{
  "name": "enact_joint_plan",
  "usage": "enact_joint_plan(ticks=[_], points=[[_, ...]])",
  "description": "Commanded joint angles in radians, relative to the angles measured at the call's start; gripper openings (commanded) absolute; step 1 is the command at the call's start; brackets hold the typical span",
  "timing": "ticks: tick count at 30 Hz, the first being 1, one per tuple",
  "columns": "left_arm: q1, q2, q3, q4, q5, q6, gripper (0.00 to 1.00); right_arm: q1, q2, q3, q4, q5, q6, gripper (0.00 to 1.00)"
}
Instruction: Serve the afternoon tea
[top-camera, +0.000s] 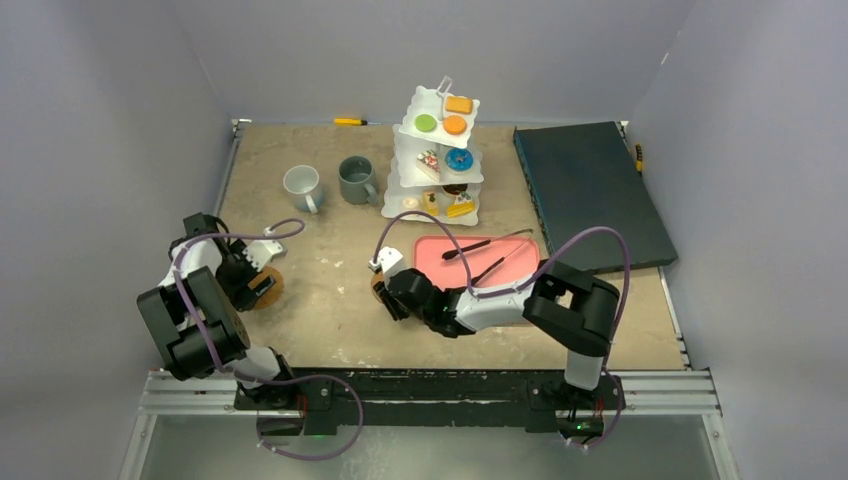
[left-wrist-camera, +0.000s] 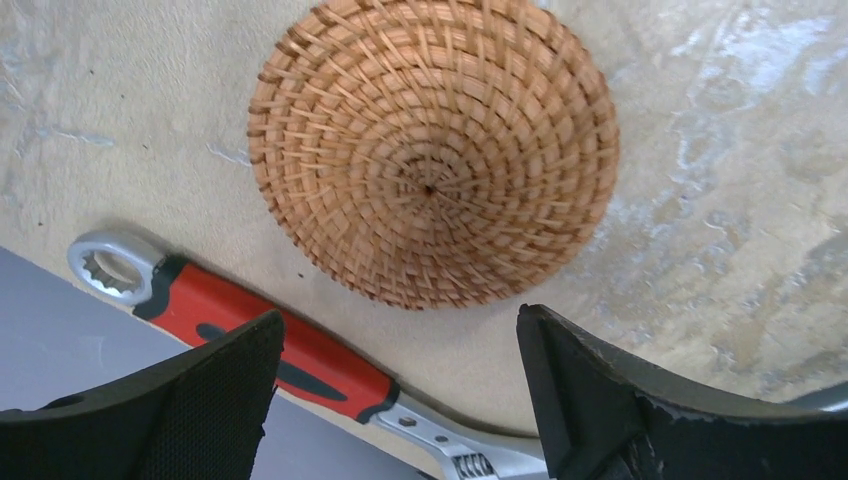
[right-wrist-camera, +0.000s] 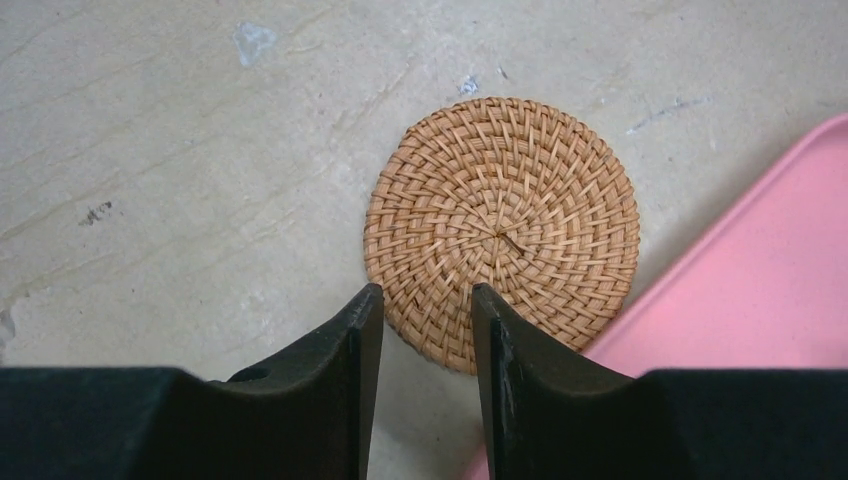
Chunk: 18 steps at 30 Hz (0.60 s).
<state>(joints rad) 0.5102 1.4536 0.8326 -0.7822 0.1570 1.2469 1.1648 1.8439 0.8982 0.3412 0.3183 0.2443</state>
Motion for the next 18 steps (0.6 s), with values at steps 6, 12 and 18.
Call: enact_joint_plan(ticks=[6, 12, 18], points=[[-0.090, 0.045, -0.075, 0.159, 0.015, 0.002, 0.80, 0.003, -0.023, -0.067, 0.014, -0.043, 0.046, 0.41], [-0.188, 0.051, -0.104, 0.192, 0.035, -0.086, 0.74, 0.003, 0.072, 0.049, 0.020, -0.072, 0.008, 0.41], [-0.277, 0.032, -0.113, 0.193, 0.068, -0.172, 0.71, 0.002, 0.161, 0.198, 0.018, -0.112, -0.020, 0.40]])
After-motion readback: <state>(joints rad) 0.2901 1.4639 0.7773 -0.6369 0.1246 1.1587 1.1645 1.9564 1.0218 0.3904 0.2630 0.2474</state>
